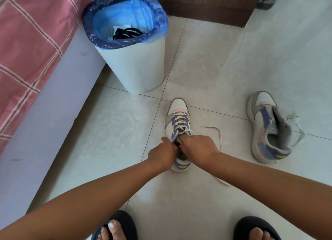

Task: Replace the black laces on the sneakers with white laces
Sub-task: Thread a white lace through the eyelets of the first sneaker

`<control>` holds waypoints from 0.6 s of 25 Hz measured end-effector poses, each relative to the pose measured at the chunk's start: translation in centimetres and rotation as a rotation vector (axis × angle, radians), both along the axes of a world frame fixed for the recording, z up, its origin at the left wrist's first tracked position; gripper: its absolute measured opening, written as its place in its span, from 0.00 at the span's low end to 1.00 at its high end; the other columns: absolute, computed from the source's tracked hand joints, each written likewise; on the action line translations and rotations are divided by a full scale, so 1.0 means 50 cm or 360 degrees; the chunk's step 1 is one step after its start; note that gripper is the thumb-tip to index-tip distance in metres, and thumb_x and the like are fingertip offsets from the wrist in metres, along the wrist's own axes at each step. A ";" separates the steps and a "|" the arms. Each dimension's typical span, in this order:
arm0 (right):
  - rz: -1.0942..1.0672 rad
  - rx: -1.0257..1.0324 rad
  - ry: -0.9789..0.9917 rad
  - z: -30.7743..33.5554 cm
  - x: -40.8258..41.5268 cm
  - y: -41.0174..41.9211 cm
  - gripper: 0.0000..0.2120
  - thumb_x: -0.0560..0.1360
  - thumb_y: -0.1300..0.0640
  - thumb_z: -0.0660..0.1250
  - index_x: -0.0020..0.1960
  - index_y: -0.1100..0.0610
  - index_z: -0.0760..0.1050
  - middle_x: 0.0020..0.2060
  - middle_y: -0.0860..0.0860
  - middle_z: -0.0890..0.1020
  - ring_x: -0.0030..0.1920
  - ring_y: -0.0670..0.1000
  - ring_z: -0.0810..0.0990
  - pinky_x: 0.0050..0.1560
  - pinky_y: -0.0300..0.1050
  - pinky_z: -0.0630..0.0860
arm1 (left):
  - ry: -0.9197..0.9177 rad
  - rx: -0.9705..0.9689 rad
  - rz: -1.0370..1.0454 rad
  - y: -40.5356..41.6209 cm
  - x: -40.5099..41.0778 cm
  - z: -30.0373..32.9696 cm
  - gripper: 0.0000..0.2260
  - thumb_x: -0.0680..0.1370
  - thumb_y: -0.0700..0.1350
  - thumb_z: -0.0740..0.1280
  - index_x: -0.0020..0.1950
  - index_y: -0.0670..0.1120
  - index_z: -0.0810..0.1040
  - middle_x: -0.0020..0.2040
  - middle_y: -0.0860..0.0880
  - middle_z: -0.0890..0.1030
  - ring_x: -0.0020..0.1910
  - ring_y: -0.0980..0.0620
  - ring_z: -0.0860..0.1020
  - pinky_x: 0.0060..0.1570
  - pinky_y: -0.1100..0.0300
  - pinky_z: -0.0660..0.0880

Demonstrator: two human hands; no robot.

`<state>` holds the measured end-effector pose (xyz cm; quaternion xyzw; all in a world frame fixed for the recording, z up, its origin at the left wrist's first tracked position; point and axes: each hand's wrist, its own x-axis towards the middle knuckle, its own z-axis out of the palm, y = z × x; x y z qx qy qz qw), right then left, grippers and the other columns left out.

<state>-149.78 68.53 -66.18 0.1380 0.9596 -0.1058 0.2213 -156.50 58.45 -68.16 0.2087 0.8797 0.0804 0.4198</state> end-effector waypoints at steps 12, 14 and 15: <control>0.0088 -0.0779 -0.0099 0.053 0.051 0.021 0.06 0.78 0.56 0.61 0.43 0.53 0.67 0.29 0.45 0.67 0.33 0.47 0.67 0.35 0.41 0.64 | -0.0003 -0.0085 -0.0026 0.010 0.006 0.016 0.20 0.82 0.45 0.50 0.72 0.37 0.57 0.62 0.40 0.75 0.58 0.41 0.76 0.51 0.53 0.70; 0.0009 -0.0920 -0.0104 0.049 0.050 0.023 0.05 0.77 0.56 0.62 0.43 0.54 0.69 0.29 0.45 0.68 0.31 0.44 0.67 0.34 0.37 0.63 | -0.0007 -0.0077 -0.0065 0.006 0.005 0.014 0.20 0.82 0.46 0.50 0.71 0.38 0.58 0.61 0.40 0.76 0.57 0.41 0.76 0.49 0.53 0.70; -0.0035 -0.0916 -0.0075 0.047 0.050 0.024 0.05 0.77 0.55 0.62 0.44 0.53 0.71 0.30 0.44 0.70 0.32 0.44 0.68 0.35 0.37 0.64 | -0.0022 -0.0050 -0.0084 0.003 0.002 0.014 0.19 0.82 0.47 0.50 0.70 0.39 0.59 0.60 0.40 0.76 0.56 0.42 0.76 0.47 0.54 0.69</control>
